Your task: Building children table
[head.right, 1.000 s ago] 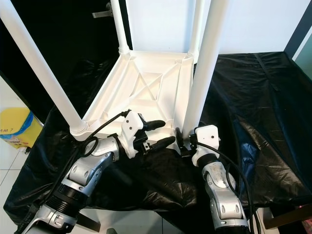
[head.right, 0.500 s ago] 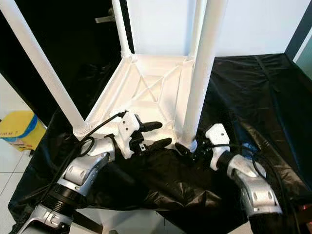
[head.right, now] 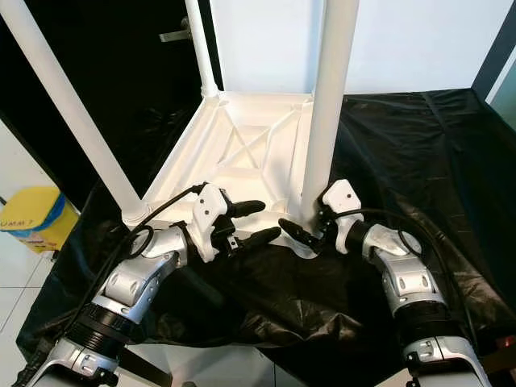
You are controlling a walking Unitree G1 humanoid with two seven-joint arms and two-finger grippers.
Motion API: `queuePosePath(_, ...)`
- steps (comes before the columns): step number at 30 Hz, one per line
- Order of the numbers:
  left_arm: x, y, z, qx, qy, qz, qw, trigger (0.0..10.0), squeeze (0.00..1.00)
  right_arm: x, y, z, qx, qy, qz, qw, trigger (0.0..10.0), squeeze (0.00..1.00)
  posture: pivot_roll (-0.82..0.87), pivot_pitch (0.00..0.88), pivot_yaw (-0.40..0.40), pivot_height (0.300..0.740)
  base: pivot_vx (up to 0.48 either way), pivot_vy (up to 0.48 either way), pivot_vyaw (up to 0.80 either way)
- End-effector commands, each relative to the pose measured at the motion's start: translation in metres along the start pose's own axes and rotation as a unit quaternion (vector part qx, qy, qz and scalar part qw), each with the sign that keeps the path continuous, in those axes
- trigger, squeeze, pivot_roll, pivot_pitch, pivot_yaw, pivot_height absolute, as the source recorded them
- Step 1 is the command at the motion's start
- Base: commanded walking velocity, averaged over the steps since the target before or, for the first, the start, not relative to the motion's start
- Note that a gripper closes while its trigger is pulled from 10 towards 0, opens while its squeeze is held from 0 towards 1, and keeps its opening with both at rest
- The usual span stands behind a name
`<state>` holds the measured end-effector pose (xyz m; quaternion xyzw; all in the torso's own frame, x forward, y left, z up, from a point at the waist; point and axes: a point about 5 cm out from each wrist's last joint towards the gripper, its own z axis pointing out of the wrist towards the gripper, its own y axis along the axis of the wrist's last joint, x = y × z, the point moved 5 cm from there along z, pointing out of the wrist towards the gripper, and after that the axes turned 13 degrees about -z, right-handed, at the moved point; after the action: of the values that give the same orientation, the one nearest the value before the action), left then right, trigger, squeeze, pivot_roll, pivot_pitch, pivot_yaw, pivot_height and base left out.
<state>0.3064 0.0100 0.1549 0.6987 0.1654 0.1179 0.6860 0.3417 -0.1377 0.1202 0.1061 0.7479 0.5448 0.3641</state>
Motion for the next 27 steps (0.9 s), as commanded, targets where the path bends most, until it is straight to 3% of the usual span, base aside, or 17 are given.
queuePosePath(1,-0.006,-0.001,-0.001,0.013,-0.037,0.007,0.999,10.0,0.0,0.009,-0.005,0.003,0.006,0.019,-0.006,1.0,0.0,0.0,-0.16,0.0,0.045,0.74,0.0,0.0,0.0)
queuePosePath(10,-0.004,-0.003,-0.003,0.013,-0.031,0.008,0.999,10.0,0.0,0.005,-0.016,-0.005,0.02,0.006,-0.007,1.0,0.0,0.0,-0.16,0.0,0.036,0.74,0.0,0.0,0.0)
queuePosePath(13,-0.001,-0.003,-0.005,0.013,-0.022,0.012,1.0,10.0,0.0,0.001,-0.019,-0.009,0.027,-0.063,0.006,0.998,0.0,0.0,-0.16,0.0,0.035,0.74,0.0,0.0,0.0)
queuePosePath(19,0.001,-0.004,-0.005,0.013,-0.017,0.014,1.0,10.0,0.0,0.001,-0.024,-0.012,0.044,-0.108,0.008,0.993,0.0,0.0,-0.17,0.0,0.045,0.74,0.0,0.0,0.0)
queuePosePath(23,0.003,-0.007,-0.004,0.013,-0.01,0.012,1.0,10.0,0.0,0.005,-0.026,-0.018,0.049,-0.201,0.029,0.978,0.0,0.0,-0.18,0.0,0.057,0.74,0.0,0.0,0.0)
queuePosePath(25,0.003,-0.007,-0.004,0.013,-0.01,0.012,1.0,10.0,0.0,0.005,-0.026,-0.018,0.049,-0.201,0.029,0.978,0.0,0.0,-0.18,0.0,0.057,0.74,0.0,0.0,0.0)
queuePosePath(26,0.003,-0.007,0.0,-0.003,-0.003,0.0,1.0,10.0,0.0,0.01,-0.029,-0.021,0.058,-0.263,0.06,0.961,0.0,0.0,-0.19,0.0,0.062,0.74,0.0,0.0,0.0)
queuePosePath(27,0.003,-0.007,0.0,-0.003,-0.003,0.0,1.0,10.0,0.0,0.01,-0.029,-0.021,0.058,-0.263,0.06,0.961,0.0,0.0,-0.19,0.0,0.062,0.74,0.0,0.0,0.0)
